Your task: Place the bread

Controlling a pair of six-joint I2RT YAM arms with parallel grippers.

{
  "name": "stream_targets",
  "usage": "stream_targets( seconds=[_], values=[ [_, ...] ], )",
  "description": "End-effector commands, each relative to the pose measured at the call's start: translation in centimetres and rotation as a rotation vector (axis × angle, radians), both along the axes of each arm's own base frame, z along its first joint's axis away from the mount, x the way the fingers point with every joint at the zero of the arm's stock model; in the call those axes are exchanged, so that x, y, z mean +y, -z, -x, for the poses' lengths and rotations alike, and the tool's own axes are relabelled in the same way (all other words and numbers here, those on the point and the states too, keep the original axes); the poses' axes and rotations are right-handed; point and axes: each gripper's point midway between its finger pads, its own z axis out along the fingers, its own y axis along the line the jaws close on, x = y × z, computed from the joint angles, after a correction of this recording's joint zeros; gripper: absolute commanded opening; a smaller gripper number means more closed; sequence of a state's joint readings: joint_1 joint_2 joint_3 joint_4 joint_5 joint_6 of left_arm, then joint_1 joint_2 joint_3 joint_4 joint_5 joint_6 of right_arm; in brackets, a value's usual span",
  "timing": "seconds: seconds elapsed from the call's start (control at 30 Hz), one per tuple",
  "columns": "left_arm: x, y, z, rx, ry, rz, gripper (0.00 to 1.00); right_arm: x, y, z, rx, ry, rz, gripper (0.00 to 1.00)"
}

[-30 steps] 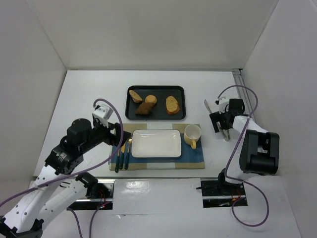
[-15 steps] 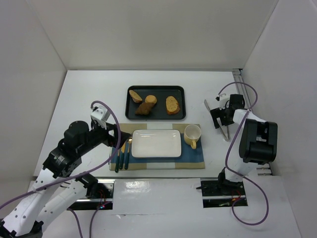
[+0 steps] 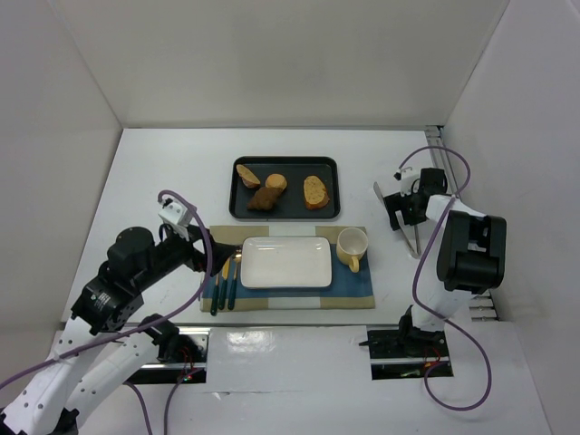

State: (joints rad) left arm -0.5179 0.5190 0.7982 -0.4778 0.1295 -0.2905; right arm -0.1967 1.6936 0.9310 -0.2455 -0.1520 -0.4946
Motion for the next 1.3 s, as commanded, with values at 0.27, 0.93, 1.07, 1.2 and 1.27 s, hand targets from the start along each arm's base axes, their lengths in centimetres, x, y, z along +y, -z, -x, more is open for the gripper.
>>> stream_targets(
  seconds=[0.27, 0.93, 1.07, 1.2, 1.27],
  values=[
    [-0.2, -1.7, 0.3, -0.067, 0.019, 0.036, 1.00, -0.5, 4.8, 4.2, 0.207, -0.011, 0.033, 0.96],
    [-0.2, -1.7, 0.3, -0.067, 0.019, 0.036, 1.00, -1.4, 5.5, 5.8, 0.230, -0.028, 0.101, 0.84],
    [-0.2, -1.7, 0.3, -0.067, 0.019, 0.036, 1.00, -1.2, 5.6, 6.2, 0.243, -0.030, 0.077, 0.72],
    [-0.2, -1.5, 0.1, -0.059, 0.019, 0.031, 1.00, -1.5, 5.6, 6.5, 0.239, -0.026, 0.058, 0.63],
    [-0.2, -1.5, 0.1, -0.059, 0.019, 0.031, 1.00, -1.7, 5.6, 6.6, 0.239, -0.017, 0.057, 0.63]
  ],
)
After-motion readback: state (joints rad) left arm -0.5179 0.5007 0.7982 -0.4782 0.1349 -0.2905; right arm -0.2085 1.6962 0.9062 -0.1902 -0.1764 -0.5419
